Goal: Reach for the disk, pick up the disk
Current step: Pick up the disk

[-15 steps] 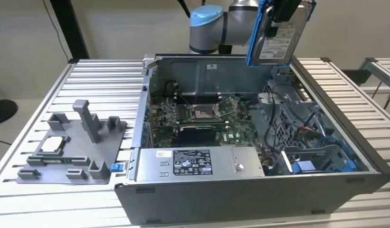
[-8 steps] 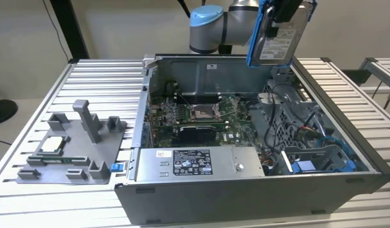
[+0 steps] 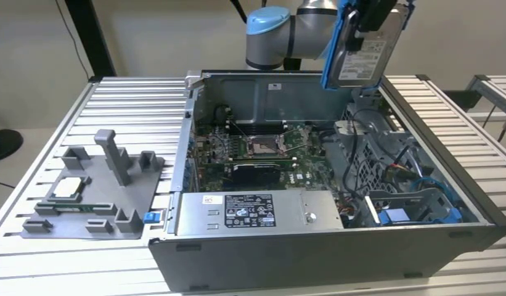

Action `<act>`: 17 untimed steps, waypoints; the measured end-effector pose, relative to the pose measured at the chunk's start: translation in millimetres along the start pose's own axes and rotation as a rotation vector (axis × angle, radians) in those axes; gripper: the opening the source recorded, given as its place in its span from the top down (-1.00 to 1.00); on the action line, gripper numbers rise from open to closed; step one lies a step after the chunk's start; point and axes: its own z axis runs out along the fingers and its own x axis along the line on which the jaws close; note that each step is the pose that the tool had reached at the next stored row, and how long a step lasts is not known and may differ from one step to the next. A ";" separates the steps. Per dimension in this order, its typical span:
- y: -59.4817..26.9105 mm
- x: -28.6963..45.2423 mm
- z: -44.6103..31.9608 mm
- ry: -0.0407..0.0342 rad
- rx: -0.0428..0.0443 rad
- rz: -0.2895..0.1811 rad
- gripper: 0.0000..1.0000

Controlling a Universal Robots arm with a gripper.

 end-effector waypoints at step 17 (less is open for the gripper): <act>-1.0 45.1 -1.6 0.0001 -0.0008 0.000 1.00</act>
